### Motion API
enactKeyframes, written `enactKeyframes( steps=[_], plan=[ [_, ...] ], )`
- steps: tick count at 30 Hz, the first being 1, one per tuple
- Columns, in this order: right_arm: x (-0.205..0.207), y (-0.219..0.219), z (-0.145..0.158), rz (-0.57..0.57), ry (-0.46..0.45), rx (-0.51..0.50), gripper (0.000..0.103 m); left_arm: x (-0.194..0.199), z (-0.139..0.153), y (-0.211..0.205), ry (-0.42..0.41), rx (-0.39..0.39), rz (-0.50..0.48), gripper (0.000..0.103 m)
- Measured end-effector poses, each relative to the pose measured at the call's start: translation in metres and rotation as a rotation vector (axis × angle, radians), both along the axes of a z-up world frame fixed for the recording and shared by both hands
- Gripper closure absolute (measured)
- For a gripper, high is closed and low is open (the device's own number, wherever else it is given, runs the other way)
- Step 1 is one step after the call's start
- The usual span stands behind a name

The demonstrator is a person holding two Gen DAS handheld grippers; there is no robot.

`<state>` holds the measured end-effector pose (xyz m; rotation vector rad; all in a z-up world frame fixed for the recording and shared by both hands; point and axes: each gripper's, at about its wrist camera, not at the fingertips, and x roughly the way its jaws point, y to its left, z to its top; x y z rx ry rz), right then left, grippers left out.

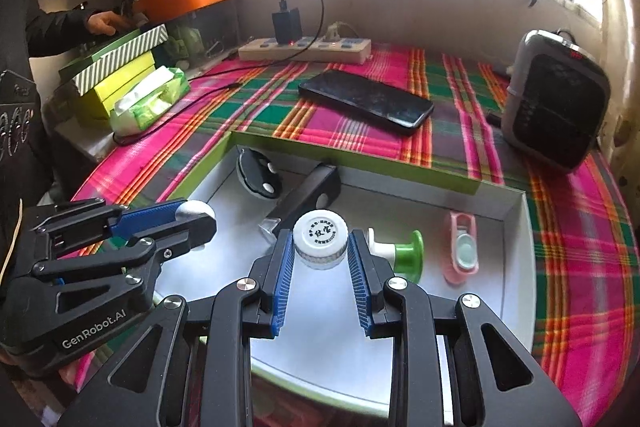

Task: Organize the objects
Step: 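Lift and carry the container and knob over the grey box with both tools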

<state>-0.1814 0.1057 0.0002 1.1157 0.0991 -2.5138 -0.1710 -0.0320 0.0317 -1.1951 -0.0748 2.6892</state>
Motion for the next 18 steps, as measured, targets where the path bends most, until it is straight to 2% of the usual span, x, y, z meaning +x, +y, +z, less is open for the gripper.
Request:
enactKeyframes(
  steps=[18],
  plan=[
    [-0.024, -0.007, -0.017, 0.001, -0.052, 0.073, 0.074, -0.018, -0.006, 0.005, -0.01, -0.021, -0.007, 0.081]
  ],
)
